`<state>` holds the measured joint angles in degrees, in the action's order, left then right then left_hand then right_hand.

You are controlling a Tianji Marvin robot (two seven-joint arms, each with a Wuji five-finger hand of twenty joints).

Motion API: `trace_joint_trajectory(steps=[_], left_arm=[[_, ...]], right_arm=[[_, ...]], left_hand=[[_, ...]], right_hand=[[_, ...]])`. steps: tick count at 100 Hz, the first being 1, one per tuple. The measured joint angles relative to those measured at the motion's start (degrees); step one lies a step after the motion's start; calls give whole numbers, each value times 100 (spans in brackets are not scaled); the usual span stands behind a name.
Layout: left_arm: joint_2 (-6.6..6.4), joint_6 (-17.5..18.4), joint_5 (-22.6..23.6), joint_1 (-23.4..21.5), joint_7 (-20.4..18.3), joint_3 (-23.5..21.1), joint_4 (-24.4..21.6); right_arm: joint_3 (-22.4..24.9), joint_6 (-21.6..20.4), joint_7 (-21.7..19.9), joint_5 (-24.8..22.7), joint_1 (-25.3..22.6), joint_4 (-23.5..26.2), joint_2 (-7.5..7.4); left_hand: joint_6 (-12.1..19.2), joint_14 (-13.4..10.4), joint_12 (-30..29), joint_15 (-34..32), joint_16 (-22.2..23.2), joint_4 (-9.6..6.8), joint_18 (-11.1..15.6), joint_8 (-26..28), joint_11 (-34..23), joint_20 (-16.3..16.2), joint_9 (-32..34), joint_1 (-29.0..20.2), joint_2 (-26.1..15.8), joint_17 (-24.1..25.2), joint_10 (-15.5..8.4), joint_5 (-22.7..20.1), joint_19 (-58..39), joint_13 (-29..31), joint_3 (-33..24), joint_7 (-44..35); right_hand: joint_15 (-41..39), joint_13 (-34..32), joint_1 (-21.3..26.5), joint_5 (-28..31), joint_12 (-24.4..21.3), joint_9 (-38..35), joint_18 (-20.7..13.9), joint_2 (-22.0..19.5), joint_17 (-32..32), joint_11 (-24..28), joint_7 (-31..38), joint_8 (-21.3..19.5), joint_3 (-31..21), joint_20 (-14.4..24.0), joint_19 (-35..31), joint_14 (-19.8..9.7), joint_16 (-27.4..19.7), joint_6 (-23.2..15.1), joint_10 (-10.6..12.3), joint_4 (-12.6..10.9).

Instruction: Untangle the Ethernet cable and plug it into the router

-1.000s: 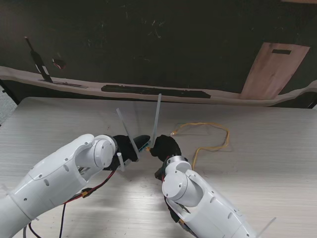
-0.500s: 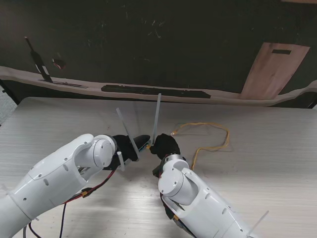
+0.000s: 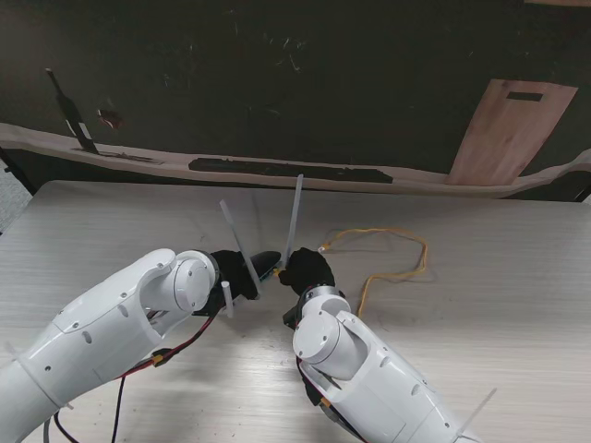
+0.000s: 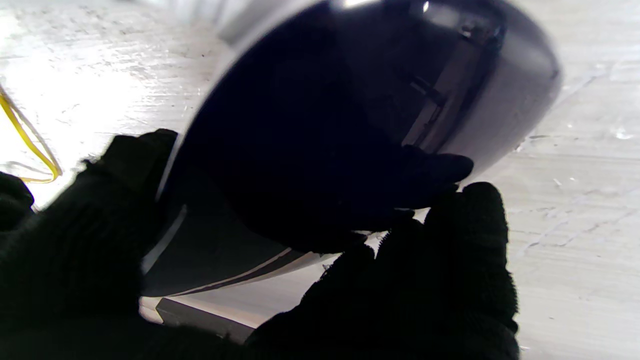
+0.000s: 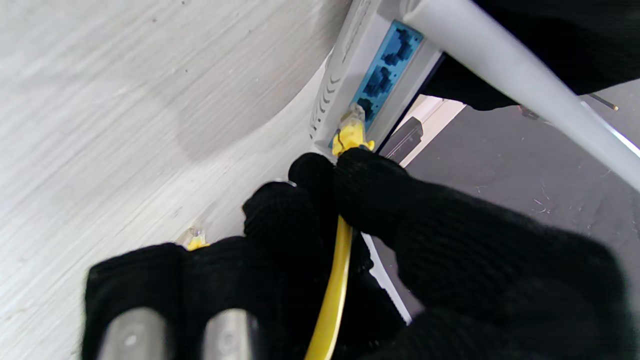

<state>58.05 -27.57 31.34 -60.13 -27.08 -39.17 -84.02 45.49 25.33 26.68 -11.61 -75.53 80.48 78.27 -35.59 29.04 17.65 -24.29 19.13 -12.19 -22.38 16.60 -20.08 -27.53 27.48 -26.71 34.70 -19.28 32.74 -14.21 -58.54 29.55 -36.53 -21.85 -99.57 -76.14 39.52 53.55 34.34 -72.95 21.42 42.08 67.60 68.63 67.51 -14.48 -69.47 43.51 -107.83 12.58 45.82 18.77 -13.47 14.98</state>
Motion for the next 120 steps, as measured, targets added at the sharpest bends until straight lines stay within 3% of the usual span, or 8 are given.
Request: trace_joint_trajectory(steps=[120], left_arm=[[17,-41,-40,-96,64,-104,-29]], right_arm=[[12,-110,178,134,-8,-17,81]], left_hand=[[-95,69,7,13,2,14,-65,7,-10,0,0,-1,1,6,88,0,-9,0,0,0]], right_hand=[[-2,-29,-9,0,1,-17,0,0,0,10,60,-3,-1,-84,0,0,-5,0,1,4]])
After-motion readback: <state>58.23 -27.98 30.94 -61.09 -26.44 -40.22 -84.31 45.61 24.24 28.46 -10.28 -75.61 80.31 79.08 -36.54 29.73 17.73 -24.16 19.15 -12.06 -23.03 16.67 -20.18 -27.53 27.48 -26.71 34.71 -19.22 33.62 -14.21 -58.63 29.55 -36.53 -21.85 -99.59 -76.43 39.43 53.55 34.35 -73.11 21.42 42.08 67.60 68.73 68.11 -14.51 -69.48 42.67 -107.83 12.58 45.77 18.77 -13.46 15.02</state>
